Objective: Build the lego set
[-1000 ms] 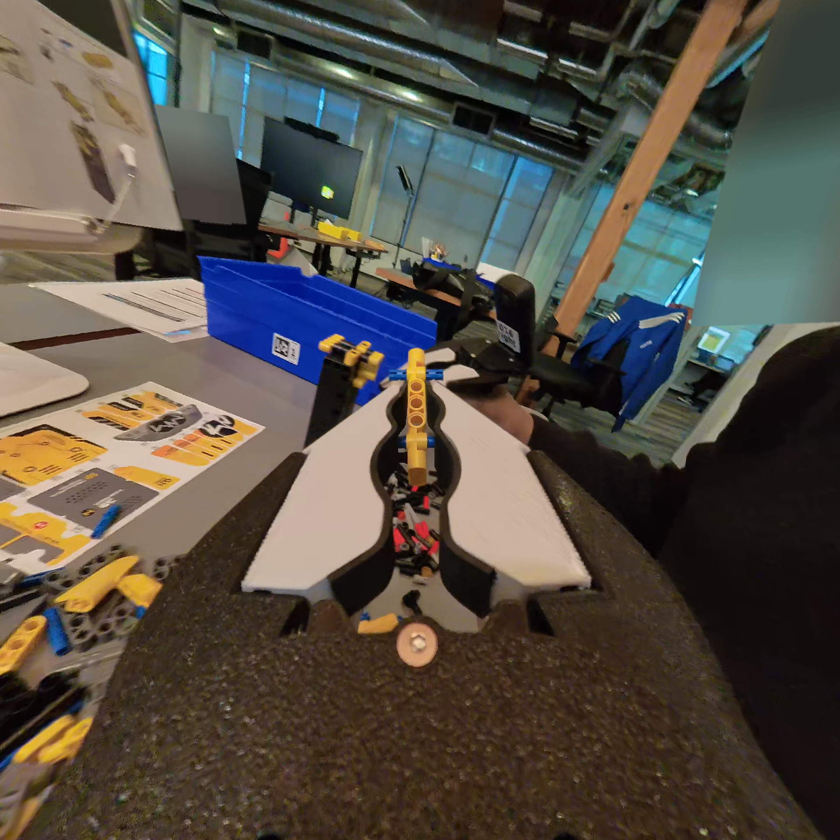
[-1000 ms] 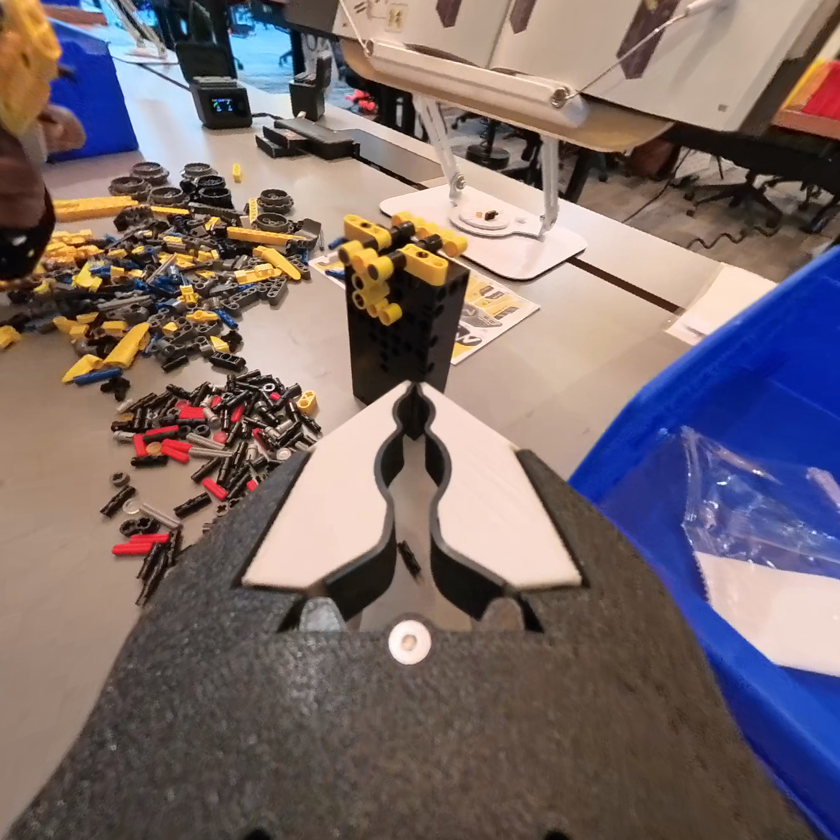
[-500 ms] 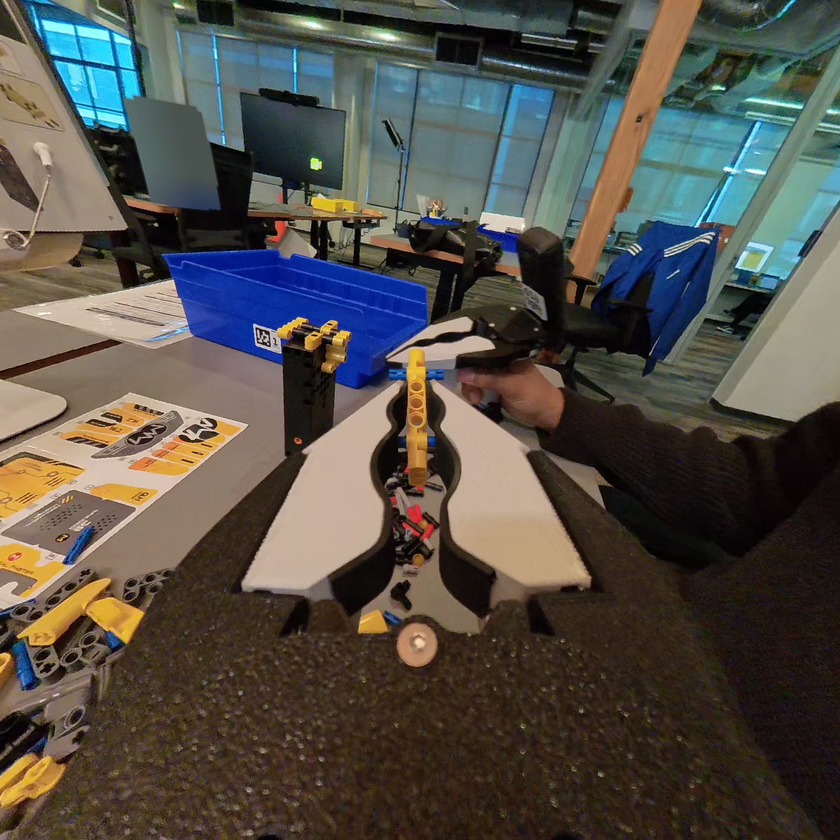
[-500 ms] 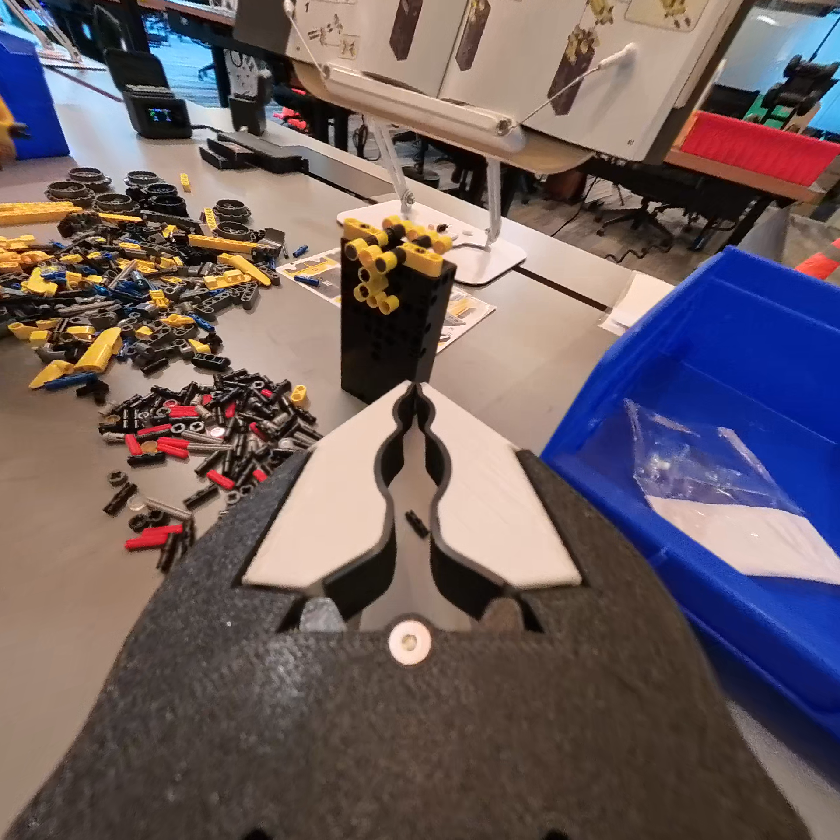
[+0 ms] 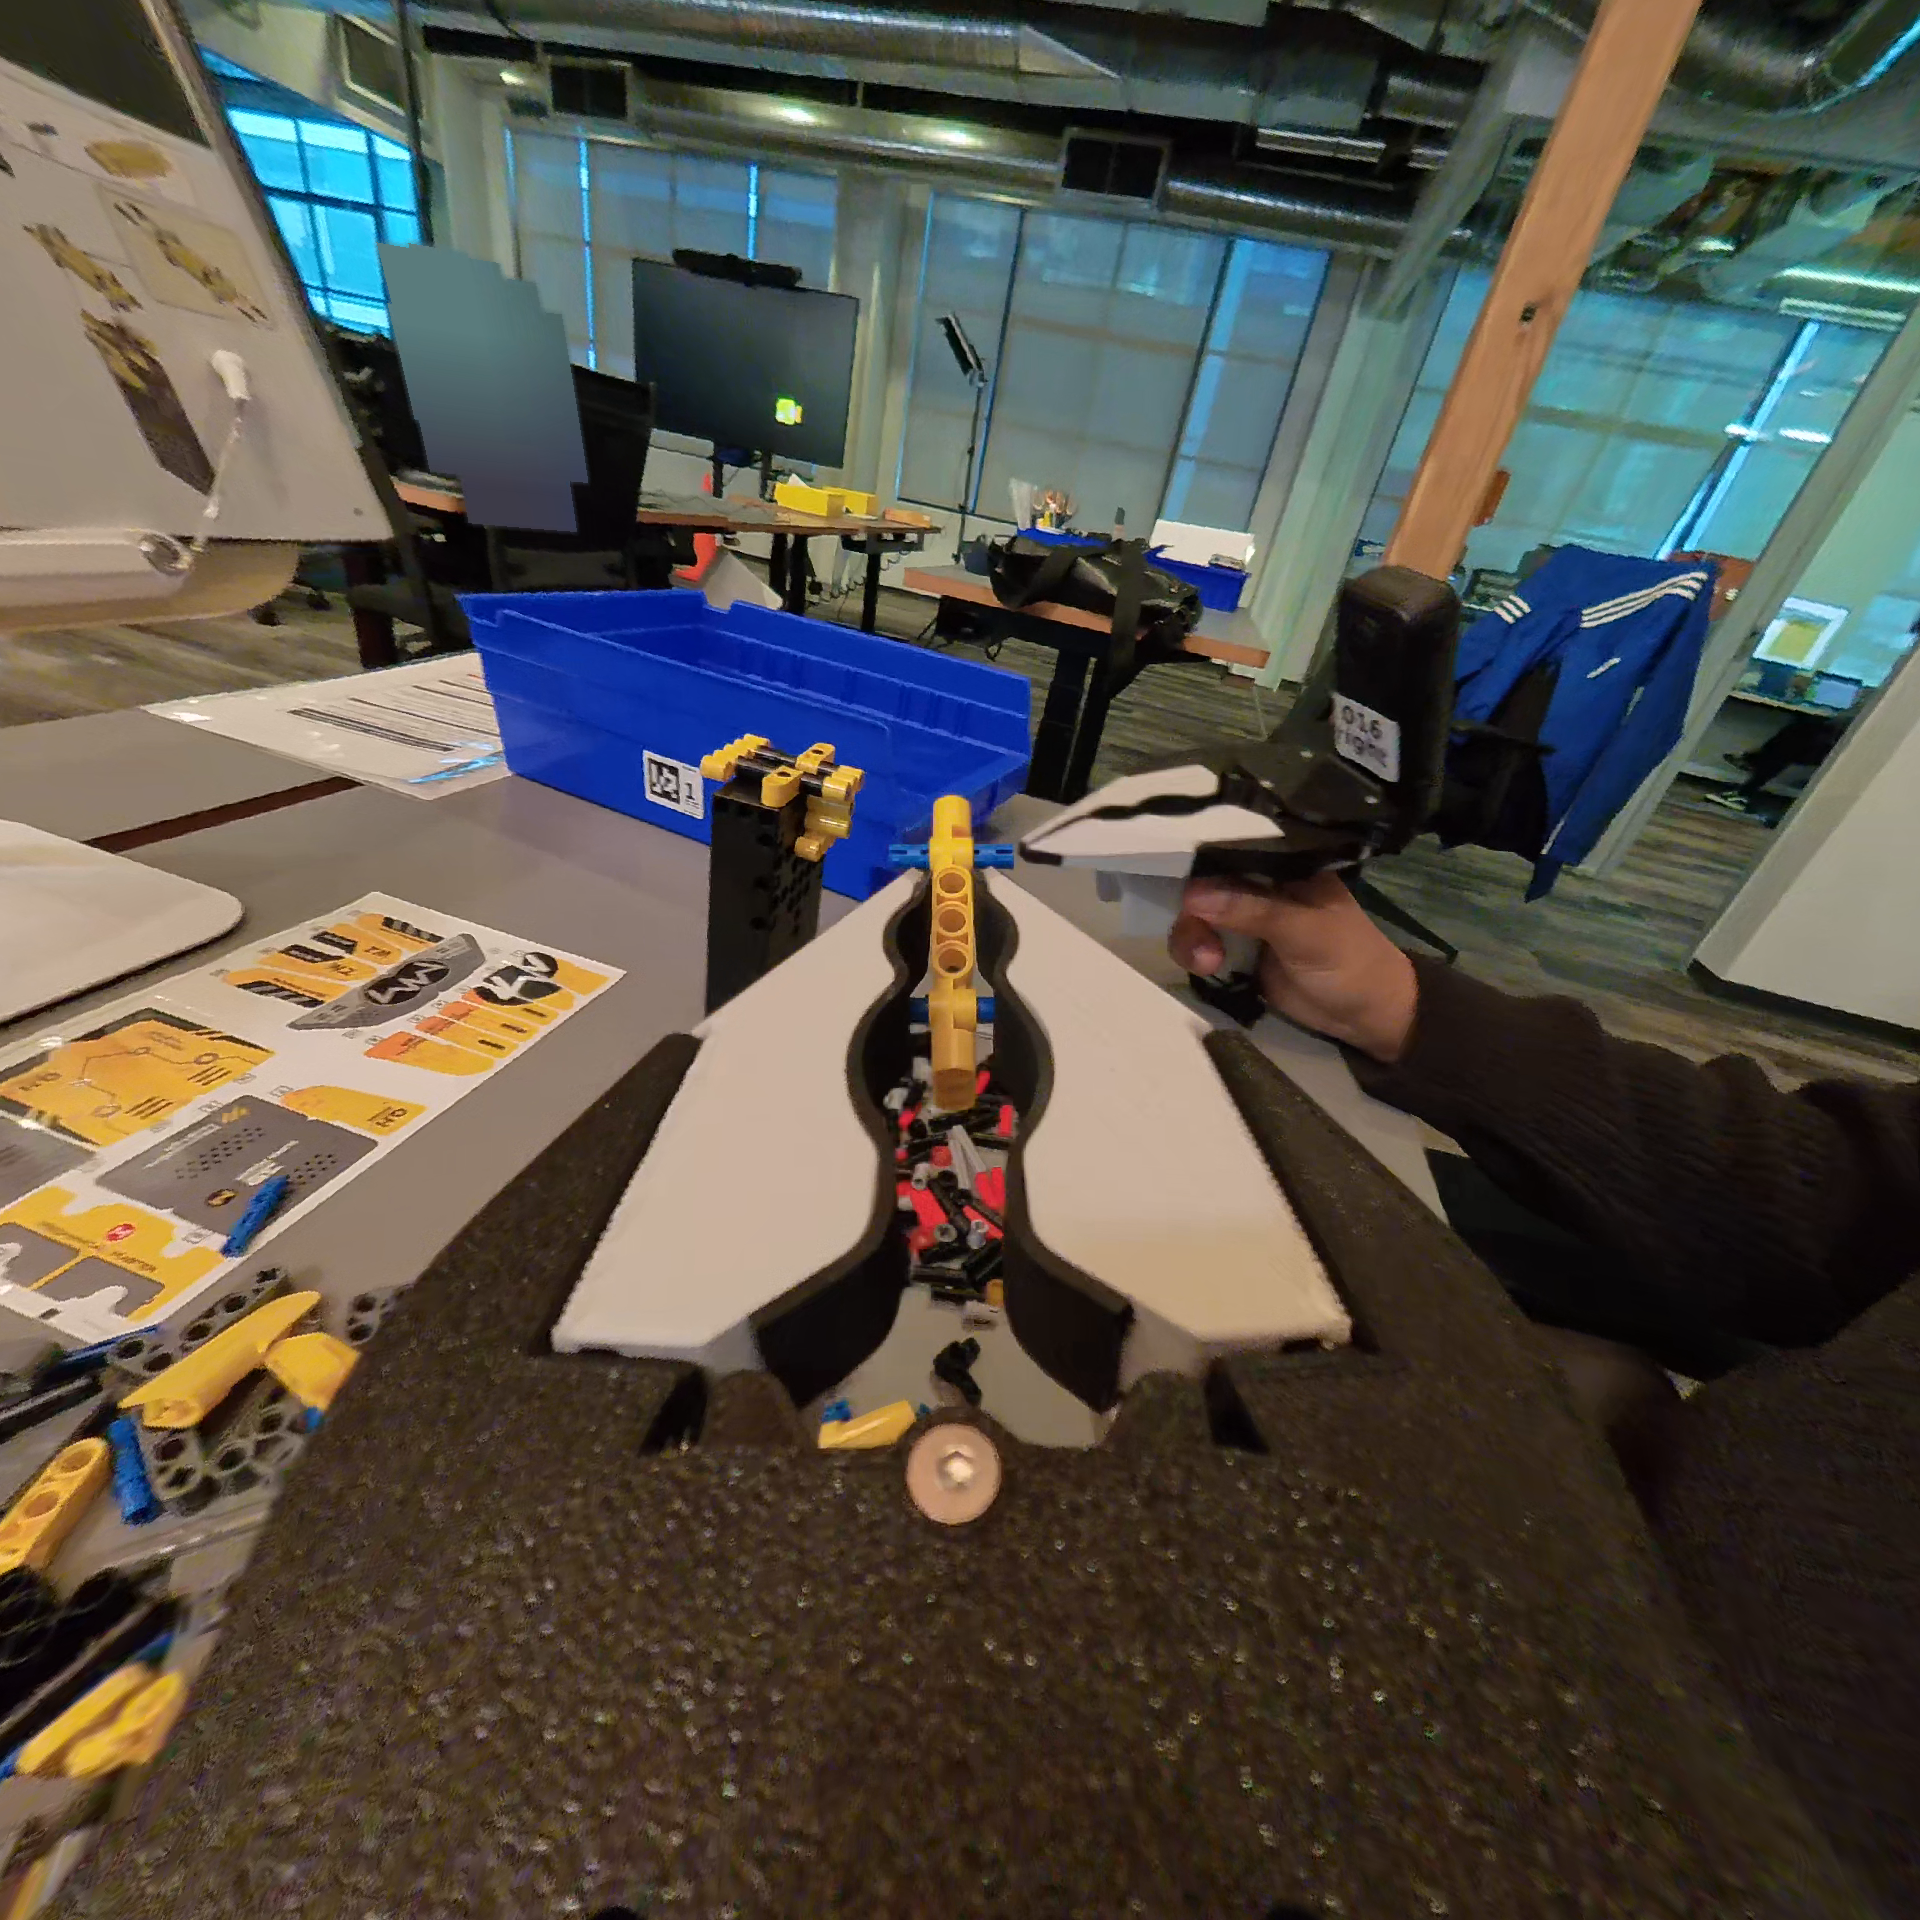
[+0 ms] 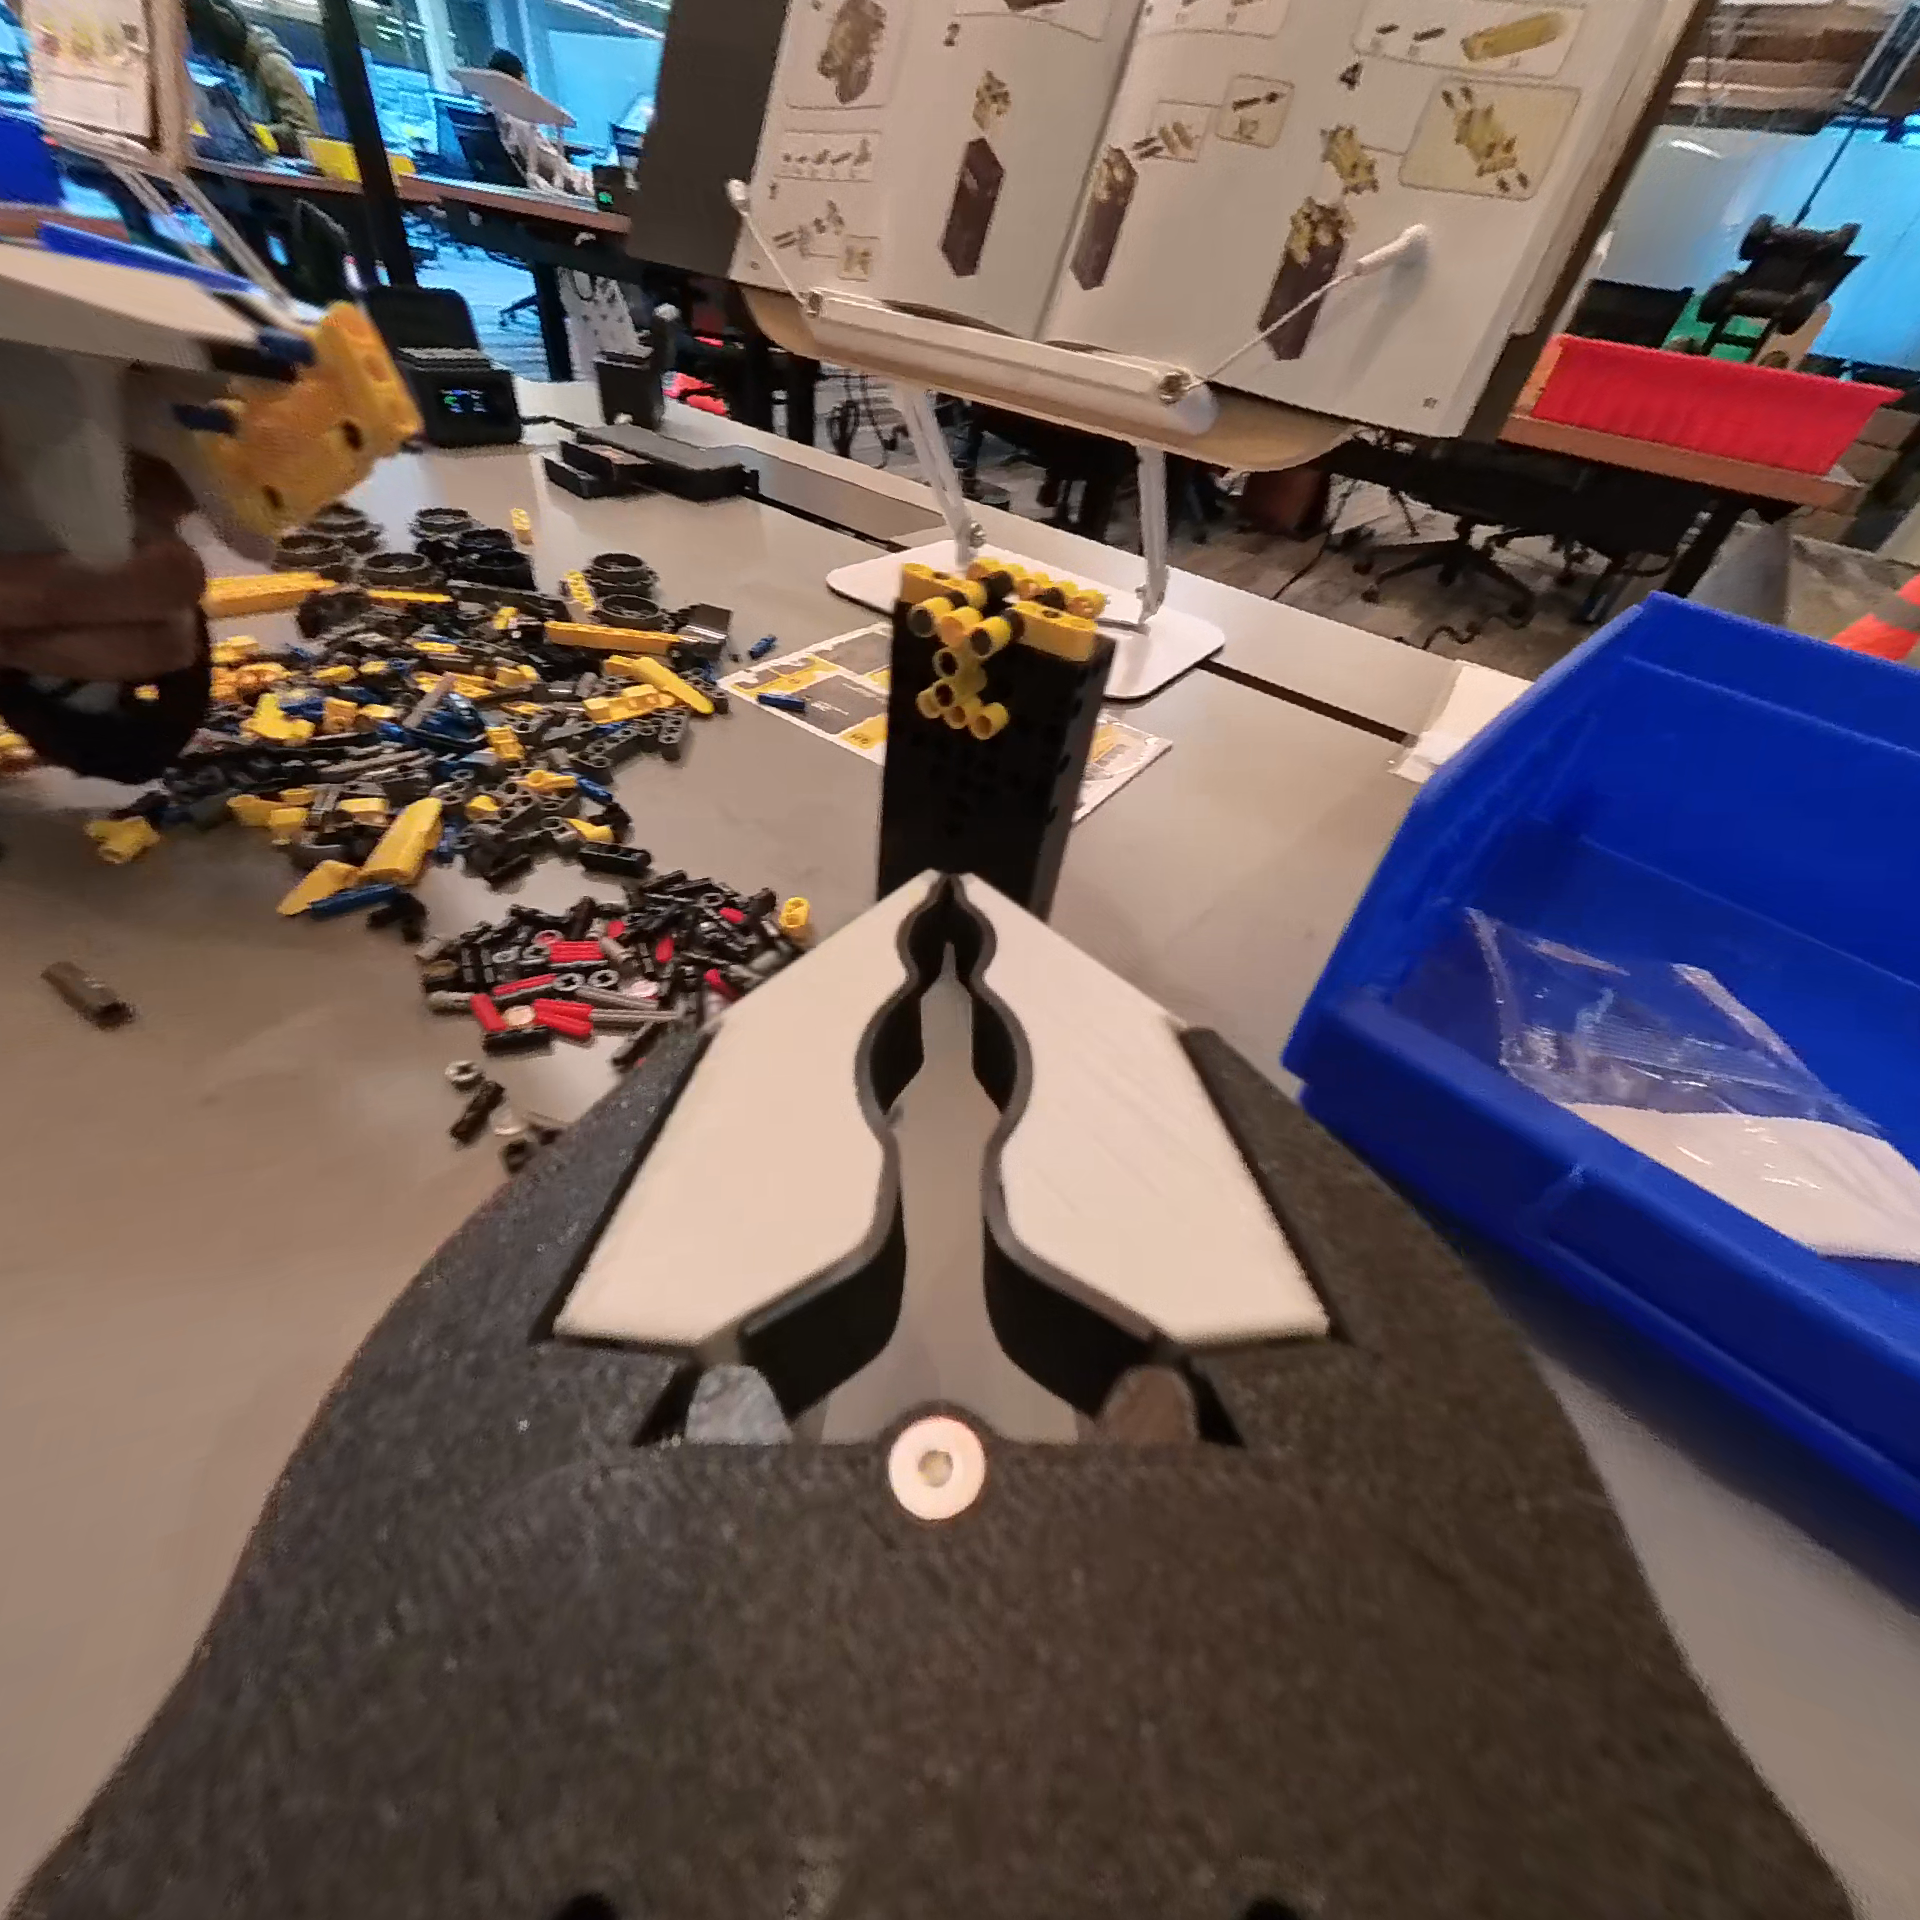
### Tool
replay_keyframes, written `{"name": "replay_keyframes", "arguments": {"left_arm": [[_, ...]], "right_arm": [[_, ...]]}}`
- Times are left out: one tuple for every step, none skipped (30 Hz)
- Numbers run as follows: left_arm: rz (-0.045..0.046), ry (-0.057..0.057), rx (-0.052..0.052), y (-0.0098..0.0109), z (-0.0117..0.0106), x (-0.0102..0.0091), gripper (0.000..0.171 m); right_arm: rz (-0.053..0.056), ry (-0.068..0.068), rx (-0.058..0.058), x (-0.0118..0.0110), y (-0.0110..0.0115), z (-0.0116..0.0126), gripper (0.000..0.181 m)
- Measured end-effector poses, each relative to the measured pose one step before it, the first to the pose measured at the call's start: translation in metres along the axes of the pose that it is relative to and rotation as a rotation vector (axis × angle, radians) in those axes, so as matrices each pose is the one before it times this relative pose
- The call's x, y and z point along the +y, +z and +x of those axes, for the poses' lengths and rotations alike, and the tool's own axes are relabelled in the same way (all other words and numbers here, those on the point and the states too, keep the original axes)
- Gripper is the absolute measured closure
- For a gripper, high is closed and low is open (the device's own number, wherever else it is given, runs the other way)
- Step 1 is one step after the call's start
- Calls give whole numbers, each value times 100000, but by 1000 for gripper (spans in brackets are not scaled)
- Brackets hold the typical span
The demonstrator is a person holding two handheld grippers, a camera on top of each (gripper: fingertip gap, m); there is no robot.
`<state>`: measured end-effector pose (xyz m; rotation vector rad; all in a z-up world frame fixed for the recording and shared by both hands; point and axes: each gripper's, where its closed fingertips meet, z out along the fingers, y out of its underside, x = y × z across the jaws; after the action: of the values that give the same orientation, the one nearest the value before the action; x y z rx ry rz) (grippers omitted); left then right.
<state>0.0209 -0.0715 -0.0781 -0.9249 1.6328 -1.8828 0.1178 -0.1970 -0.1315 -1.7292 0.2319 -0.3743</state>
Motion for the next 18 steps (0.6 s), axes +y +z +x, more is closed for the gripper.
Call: {"name": "replay_keyframes", "arguments": {"left_arm": [[538,350,-1470,-158,-263,-124,164],[386,72,-1282,-150,-279,-92,164],[399,-335,-826,-137,-224,-90,164],[785,-785,-362,-129,-157,-122,164],[882,-1086,73,-99,-95,-140,164],[684,-1202,343,-64,-53,-103,164],[298,-981,296,-36,-56,-42,164],[-11,-574,-66,-20,-72,-3,164],[-247,-179,-321,-5,-80,25,164],[-376,121,-234,15,-22,51,165],[-425,373,-213,34,23,63,164],[-497,698,-175,44,37,101,164],[-692,730,-188,71,33,151,165],[-748,467,-156,83,27,172,164],[-698,157,180,91,52,165,164],[-705,-123,474,94,86,160,164],[-692,-205,597,95,108,157,164],[-652,-148,483,85,106,123,164]], "right_arm": [[-488,637,-2989,45,-58,-746,181],[-1171,77,-4455,145,25,-969,181],[-2046,-256,-4948,267,89,-1086,181],[-2659,-95,-4705,338,123,-1106,181],[-2881,84,-4418,353,159,-1161,181],[-3339,475,-3393,420,186,-1107,181],[-4159,819,-1802,540,245,-940,181],[-4754,617,-1278,629,311,-886,180],[-4824,262,-937,637,350,-858,174],[-4390,-57,296,567,366,-656,170],[-3613,-597,987,436,367,-507,170],[-2819,-726,1011,280,357,-414,170],[-2277,-195,968,179,356,-308,170],[-2109,122,503,174,329,-254,170],[-2303,-51,465,220,297,-146,170],[-2353,-421,894,272,253,4,170],[-2043,-504,518,251,220,14,170],[-1778,-63,-214,211,179,-32,170]]}}
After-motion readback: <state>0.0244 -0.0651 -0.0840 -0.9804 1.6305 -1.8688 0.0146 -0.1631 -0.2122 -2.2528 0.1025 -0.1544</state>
